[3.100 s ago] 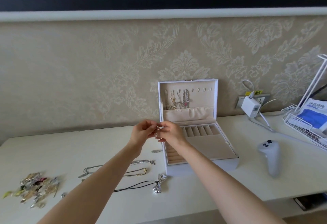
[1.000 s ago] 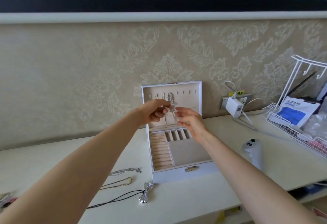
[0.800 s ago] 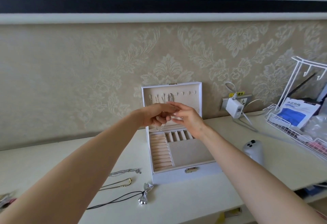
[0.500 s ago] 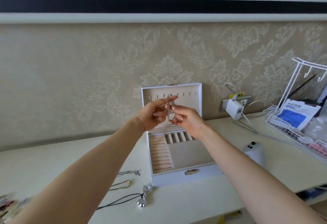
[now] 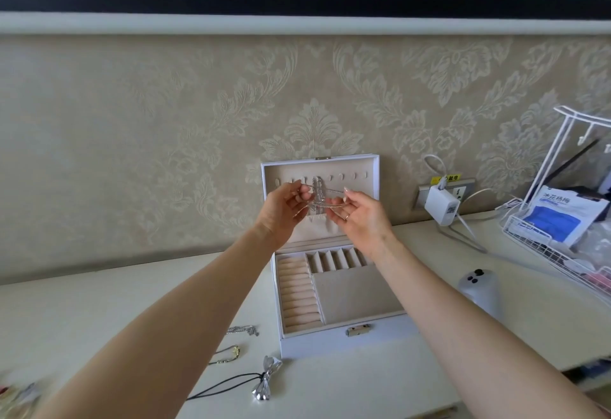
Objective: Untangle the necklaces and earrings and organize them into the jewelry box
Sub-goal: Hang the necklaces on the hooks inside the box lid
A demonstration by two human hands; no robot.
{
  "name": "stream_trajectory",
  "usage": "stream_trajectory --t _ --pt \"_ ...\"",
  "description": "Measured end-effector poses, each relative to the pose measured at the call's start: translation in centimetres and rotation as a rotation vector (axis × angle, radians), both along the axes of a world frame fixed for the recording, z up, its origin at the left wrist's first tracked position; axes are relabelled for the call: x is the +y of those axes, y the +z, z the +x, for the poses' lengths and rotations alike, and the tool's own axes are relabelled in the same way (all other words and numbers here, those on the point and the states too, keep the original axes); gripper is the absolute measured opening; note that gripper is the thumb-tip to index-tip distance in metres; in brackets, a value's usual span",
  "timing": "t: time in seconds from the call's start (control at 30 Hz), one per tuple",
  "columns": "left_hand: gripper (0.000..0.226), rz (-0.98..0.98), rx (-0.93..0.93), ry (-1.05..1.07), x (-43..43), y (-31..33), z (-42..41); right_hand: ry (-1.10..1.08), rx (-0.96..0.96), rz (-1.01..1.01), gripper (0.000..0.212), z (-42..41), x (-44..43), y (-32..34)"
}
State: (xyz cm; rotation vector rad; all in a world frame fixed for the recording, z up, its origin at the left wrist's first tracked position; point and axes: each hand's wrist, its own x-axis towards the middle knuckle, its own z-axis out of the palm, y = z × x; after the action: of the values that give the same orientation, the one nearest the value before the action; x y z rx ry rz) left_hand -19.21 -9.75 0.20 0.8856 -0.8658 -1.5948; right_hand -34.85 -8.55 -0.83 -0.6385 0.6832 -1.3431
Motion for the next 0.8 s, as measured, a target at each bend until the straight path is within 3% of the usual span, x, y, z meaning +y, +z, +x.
stream_trajectory --t 0.07,0.17,0.3,0.47,0.57,0.67,0.8 --pt "0.025 -0.012 0.051 -0.025 -0.5 -0.1 -0.3 0.013 -0.043 0.002 0.025 0.0 -0.4 -0.2" --pt "0.023 -0.04 0.011 -0.064 -1.2 0.0 -0.8 0.086 0.27 -0.002 0.017 0.0 -1.2 -0.7" --pt "0.025 -0.262 -0.567 -0.103 -2.0 0.9 -1.0 0.121 0.611 -0.009 0.015 -0.4 -2.1 -0.9" --pt "0.018 -0.407 -0.963 -0.099 -3.6 1.7 -1.8 0.052 0.805 -0.184 0.052 -0.6 -3.1 -0.1" --pt "0.022 -0.453 -1.176 -0.07 -4.6 1.8 -1.9 0.07 0.817 -0.223 0.05 -1.2 -3.3 0.4" --pt "0.024 -0.452 -1.221 -0.072 -4.7 2.1 -2.2 0.088 0.844 -0.214 0.031 -1.7 -4.0 0.4" --pt "0.022 -0.387 -1.109 0.025 -5.0 2.0 -2.6 0.013 0.83 -0.114 0.019 -1.8 -5.0 0.1"
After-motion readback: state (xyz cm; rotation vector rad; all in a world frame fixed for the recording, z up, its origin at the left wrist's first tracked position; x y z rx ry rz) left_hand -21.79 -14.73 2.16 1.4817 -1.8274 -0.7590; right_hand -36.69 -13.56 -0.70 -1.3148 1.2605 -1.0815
